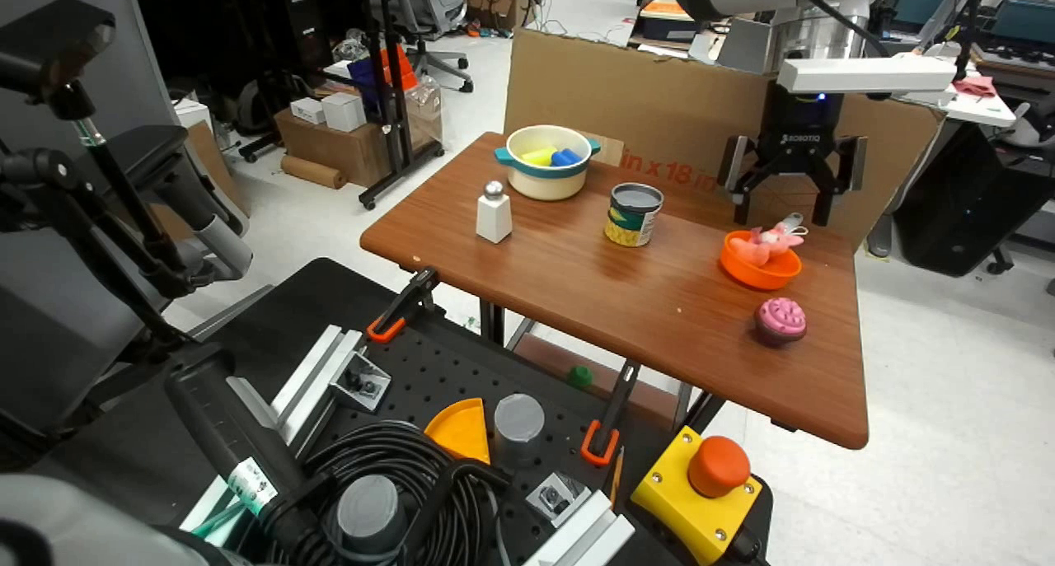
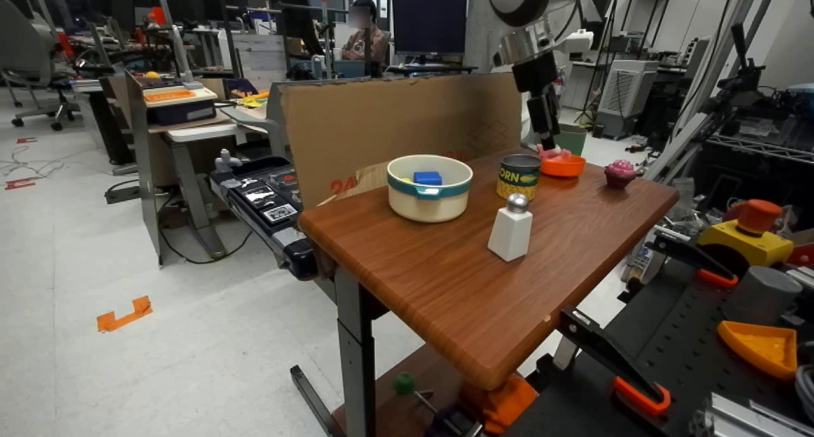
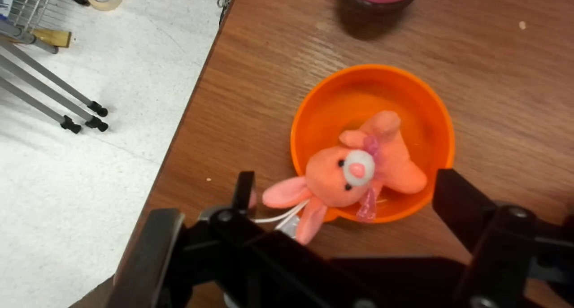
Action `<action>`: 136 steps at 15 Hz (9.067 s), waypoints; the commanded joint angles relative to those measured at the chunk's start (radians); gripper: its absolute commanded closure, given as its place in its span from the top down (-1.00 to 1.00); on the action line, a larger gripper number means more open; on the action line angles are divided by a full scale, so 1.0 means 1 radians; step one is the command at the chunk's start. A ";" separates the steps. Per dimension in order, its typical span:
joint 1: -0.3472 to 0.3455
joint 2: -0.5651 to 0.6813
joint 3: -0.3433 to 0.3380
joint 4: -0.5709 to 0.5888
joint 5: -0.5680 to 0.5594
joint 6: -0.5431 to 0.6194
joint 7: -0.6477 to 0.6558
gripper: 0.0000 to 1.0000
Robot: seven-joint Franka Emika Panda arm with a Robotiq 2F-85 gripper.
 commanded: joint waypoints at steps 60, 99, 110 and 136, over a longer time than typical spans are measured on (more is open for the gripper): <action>-0.019 -0.139 -0.020 -0.219 -0.047 0.159 0.037 1.00; -0.014 -0.028 -0.002 -0.069 -0.051 0.066 -0.074 1.00; -0.002 -0.023 0.005 -0.066 -0.057 0.062 -0.092 1.00; -0.003 -0.049 -0.010 -0.103 -0.068 0.068 -0.079 1.00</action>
